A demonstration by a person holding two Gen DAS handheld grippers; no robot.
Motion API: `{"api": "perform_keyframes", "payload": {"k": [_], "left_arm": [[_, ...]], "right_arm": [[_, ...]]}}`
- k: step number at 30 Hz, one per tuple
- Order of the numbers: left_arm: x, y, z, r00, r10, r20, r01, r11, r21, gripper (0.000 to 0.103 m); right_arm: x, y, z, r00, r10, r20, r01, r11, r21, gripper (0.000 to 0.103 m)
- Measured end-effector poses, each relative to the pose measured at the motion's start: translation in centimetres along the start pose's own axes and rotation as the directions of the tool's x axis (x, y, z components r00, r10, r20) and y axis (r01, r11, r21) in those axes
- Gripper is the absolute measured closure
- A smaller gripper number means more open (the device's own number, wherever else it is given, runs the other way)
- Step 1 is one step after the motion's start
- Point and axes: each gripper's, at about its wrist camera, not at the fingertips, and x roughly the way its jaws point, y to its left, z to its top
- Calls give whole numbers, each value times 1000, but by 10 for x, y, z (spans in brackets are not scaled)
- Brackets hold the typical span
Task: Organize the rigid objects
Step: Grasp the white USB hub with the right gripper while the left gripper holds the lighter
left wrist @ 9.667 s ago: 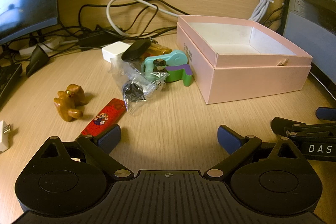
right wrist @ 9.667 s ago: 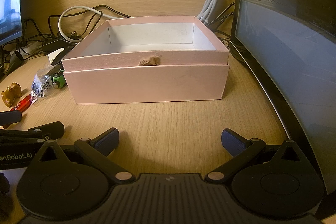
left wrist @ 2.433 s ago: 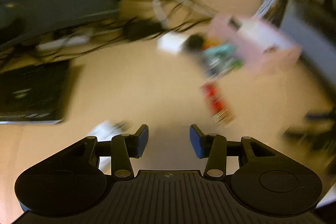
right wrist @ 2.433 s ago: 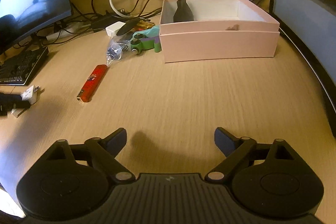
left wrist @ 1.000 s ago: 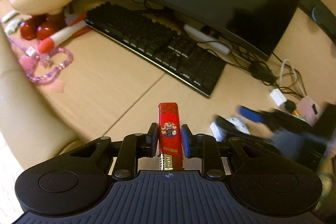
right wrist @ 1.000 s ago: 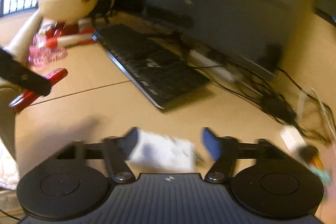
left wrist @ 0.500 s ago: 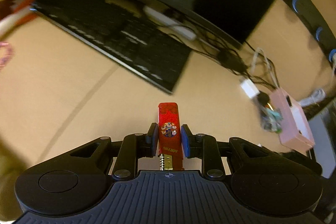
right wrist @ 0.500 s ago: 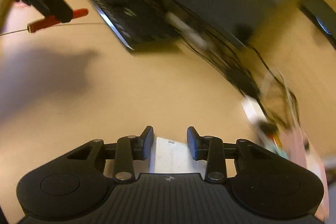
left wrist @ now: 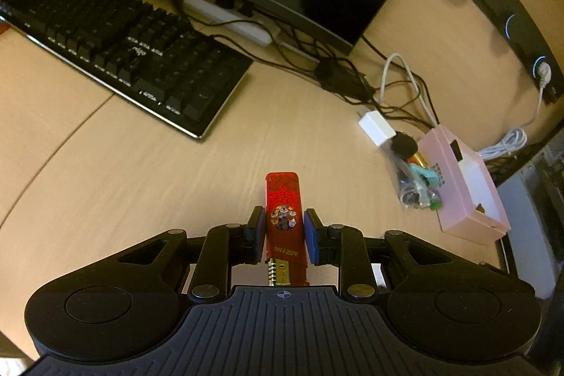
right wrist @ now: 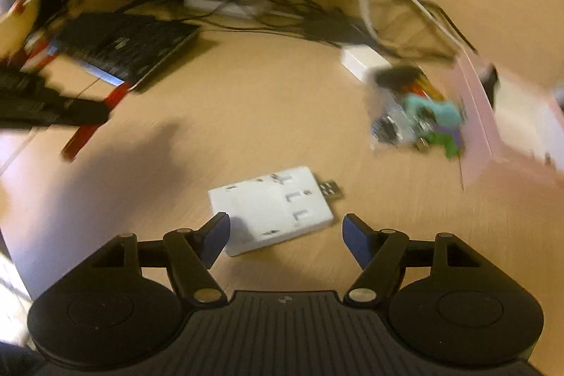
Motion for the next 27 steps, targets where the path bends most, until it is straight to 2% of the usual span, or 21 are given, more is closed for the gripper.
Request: {"api": "perform_keyframes", "payload": {"k": [3,5,7,9,11,12,14,16,18,21,25,27], "left_arm": [[2,-8,-1,1000,5,-8,-5,1000,5,76],[1,-14,-3,1000,7,-5,-7,1000,21,76],[0,-14,-5,1000,17,-2,-17,1000,10,76],[-1,-14,-8,1000,25,-5,-25,1000,-4,76],[-1,-15,-11,999,35,-13,-35,999,-4,76],[-1,-15,-12,999,39,-17,-39,999,-5,76],[-3,-15,-15,999,46,-24,-46,999,-5,76],[-7,-16,-18,998,54,-29,-54,999,3,76],[-12,-17,-20,997,67,-33,-67,998,14,76],[-20,-18,-23,995,92,-42,-90,995,42,76],[-24,-24,-28,993,98,-66,-91,991,102,76],[-21,-29,-31,993,78,-90,-65,989,134,76]], "right_arm": [[2,17,-6,1000,0,23,4,984,-175,32],[-1,20,-14,997,-39,60,54,960,-275,32],[0,8,-20,986,-140,92,162,940,-299,32],[2,-15,-22,968,-240,77,252,936,-245,32],[-11,-44,-21,983,-172,61,179,976,-122,32],[-18,-57,-17,993,-102,54,104,994,-41,32],[-23,-73,-11,999,8,51,-13,996,87,32],[-15,-78,-4,997,59,50,-67,982,177,32],[-2,-76,2,996,74,50,-84,967,240,32],[21,-66,13,997,50,55,-63,962,267,32],[48,-56,19,997,11,76,-27,976,215,32],[52,-52,21,998,-17,56,8,986,164,42]]}}
